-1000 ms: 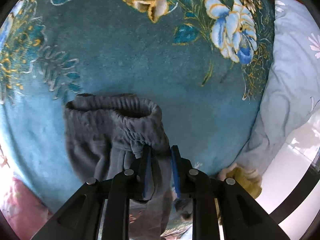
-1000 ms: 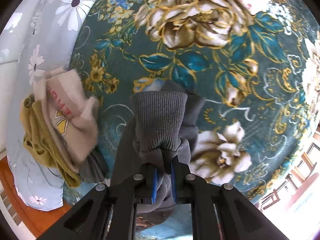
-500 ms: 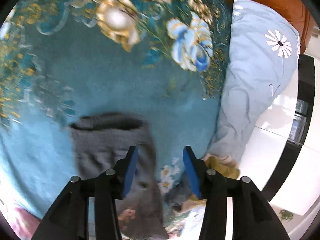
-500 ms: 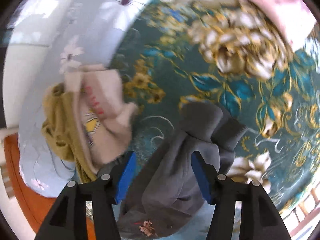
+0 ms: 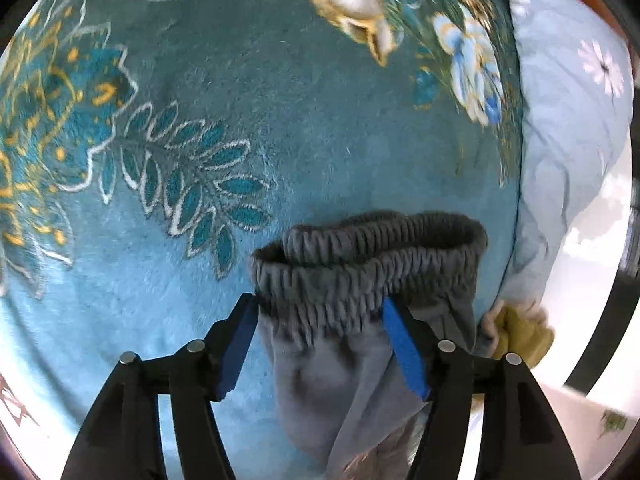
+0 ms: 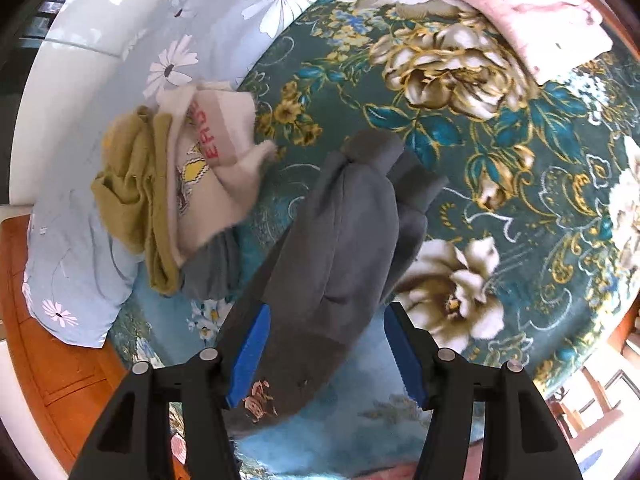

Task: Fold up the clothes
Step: 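Lower the sweatpants onto the blanket and open the left gripper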

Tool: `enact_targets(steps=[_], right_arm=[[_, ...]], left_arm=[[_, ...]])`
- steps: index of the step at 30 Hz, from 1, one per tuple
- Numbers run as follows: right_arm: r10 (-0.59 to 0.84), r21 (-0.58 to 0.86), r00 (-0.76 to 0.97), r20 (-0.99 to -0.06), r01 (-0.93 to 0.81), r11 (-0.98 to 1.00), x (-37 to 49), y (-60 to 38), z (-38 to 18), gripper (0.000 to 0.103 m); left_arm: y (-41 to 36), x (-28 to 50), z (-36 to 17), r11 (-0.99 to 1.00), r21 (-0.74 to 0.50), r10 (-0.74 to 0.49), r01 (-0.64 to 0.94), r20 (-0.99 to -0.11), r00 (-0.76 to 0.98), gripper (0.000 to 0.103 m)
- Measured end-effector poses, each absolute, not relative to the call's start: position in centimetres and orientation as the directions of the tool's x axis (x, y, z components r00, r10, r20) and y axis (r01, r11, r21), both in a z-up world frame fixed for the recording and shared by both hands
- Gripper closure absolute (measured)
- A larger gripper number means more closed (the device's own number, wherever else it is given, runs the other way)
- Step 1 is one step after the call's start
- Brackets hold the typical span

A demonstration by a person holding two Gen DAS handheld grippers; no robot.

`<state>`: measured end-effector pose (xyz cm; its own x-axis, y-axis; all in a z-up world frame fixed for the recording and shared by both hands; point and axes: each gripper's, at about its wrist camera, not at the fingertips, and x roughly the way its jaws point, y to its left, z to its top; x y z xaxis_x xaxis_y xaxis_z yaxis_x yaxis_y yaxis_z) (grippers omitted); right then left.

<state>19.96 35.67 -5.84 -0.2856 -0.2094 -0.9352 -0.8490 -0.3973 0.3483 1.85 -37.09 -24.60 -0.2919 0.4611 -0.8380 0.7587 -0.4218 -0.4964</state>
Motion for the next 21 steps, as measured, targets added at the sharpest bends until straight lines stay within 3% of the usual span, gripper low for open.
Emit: enact_targets(steps=[4, 8, 12, 17, 21], right_arm=[[-0.188, 0.335, -0.281, -0.941, -0.848, -0.411, 20.6, 35.1, -4.5, 0.04], [-0.166, 0.321, -0.275, -0.947, -0.847, -0.424, 21.2, 34.4, -3.1, 0.04], [-0.194, 0.335, -0.278, -0.941, -0.852, -0.403, 21.0, 33.7, -4.0, 0.04], [-0.22, 0.37, -0.302, -0.927, -0.825, -0.427, 20.2, 33.0, -4.4, 0.04], [-0.231, 0.39, -0.319, -0.919, -0.82, -0.419, 20.3, 33.1, -5.0, 0.04]], left_arm=[[-36.9, 2.3, -24.9, -0.4, -0.511, 0.442, 0.761, -0.835, -0.328, 0.035], [-37.1, 3.0, -24.0, -0.379, -0.517, 0.427, 0.767, -0.833, -0.351, 0.064], [-38.3, 4.2, -22.0, -0.34, -0.557, 0.427, 0.758, -0.81, -0.403, 0.071], [-41.1, 4.8, -21.6, -0.337, -0.502, 0.367, 0.797, -0.849, -0.38, 0.071], [-41.1, 4.5, -21.3, -0.342, -0.456, 0.393, 0.821, -0.864, -0.316, 0.067]])
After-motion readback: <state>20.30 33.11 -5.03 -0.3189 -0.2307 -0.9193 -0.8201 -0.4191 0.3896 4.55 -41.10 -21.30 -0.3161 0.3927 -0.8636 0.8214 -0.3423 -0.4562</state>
